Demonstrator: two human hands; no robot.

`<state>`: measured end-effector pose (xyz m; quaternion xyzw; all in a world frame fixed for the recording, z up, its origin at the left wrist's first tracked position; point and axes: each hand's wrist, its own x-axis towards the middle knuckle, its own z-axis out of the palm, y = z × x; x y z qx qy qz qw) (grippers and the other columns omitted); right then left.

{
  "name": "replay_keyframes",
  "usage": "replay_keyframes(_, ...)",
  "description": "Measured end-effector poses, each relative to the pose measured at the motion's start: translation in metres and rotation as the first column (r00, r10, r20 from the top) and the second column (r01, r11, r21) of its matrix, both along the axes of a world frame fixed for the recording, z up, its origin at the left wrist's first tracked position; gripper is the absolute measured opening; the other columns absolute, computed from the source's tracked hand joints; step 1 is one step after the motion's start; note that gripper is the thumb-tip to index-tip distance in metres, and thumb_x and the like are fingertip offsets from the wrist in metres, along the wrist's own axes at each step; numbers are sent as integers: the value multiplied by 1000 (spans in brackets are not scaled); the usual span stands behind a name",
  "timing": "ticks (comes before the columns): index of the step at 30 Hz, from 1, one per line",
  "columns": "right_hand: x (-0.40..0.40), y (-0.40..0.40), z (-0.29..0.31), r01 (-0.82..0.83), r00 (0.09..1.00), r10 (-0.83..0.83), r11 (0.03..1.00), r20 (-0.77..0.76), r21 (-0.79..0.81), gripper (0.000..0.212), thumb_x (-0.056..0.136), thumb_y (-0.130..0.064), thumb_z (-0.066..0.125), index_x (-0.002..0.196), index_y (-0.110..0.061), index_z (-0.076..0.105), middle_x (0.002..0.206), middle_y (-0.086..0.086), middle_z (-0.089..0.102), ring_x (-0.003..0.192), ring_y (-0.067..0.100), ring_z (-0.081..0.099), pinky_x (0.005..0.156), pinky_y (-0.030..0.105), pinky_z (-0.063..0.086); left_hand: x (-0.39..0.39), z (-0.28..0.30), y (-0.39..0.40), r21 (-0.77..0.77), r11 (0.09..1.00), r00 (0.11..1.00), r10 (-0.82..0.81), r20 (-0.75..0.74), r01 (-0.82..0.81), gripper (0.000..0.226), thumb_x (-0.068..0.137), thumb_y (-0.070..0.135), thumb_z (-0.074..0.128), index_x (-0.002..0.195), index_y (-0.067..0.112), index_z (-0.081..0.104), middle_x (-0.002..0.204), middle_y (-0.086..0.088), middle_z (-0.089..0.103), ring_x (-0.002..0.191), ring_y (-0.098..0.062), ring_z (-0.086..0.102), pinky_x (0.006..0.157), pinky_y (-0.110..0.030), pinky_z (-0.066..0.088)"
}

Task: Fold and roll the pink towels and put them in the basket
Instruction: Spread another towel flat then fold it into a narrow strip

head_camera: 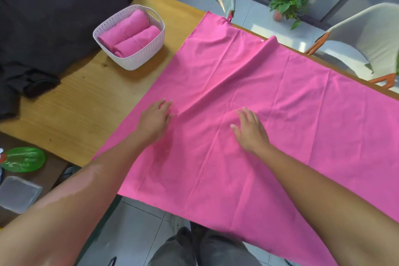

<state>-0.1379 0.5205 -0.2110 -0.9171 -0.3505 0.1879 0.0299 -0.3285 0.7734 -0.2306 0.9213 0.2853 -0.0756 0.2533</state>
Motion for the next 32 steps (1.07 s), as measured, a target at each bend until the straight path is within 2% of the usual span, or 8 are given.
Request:
replay_keyframes(4,83,98,-4,-68,998,67,993,18,100,59,103,-39,45,157,-19,28,165,9,20,152,26,15,123,43,17,43,-17,25,10,999,999,-33,-42,33,55,107,33,35,160,24,25,166,-12,21,152,-31,20,122,-47,25)
replay_keyframes(7,144,176,-21,-113,994,113,994,-3,-5,66,103,-52,35,160,-26,14,168,7,5,154,28,4,124,44,9,69,-36,45,59,996,991,-52,-126,60,62,104,52,29,161,36,11,170,-4,-1,156,-30,0,125,-51,14)
replay_keyframes(10,185,229,-50,-127,992,127,983,-9,-134,73,99,-65,25,160,-33,-1,167,7,-11,153,35,-8,124,48,1,86,-52,57,103,995,993,5,-115,7,68,100,63,26,160,43,0,169,3,-14,155,-27,-11,123,-53,7)
replay_keyframes(13,203,256,-71,-110,993,115,990,41,-93,75,96,-72,15,158,-38,-6,166,4,-18,151,37,-16,123,53,-5,92,-61,64,178,982,995,72,-63,-59,69,98,67,24,160,44,5,169,2,-11,155,-28,-9,122,-55,5)
replay_keyframes(17,215,271,-78,-171,982,175,983,75,-62,76,92,-75,12,158,-41,-4,167,3,-15,152,37,-16,122,53,-7,96,-66,72,265,963,998,58,-4,-55,71,97,67,24,160,38,16,170,-3,0,156,-32,-1,121,-58,11)
replay_keyframes(20,228,279,-74,-205,976,208,978,61,-45,80,90,-79,16,158,-41,-3,167,2,-14,152,35,-14,122,52,-6,95,-71,76,296,954,999,46,-3,-43,70,97,68,21,161,38,16,170,-2,1,156,-33,2,122,-59,12)
replay_keyframes(26,232,316,-67,-126,991,127,992,33,-23,93,84,-85,31,158,-40,-4,167,-1,-16,152,33,-16,120,58,-7,83,-71,84,315,946,997,81,12,-81,70,97,67,25,160,38,16,170,-2,5,153,-38,9,121,-55,14)
replay_keyframes(32,235,357,-59,-130,991,130,991,-9,-20,83,87,-79,36,157,-43,11,168,-4,-5,153,32,-10,119,64,-2,86,-64,84,267,958,994,108,6,-106,71,94,62,35,159,35,24,169,-5,10,151,-39,12,119,-57,17)
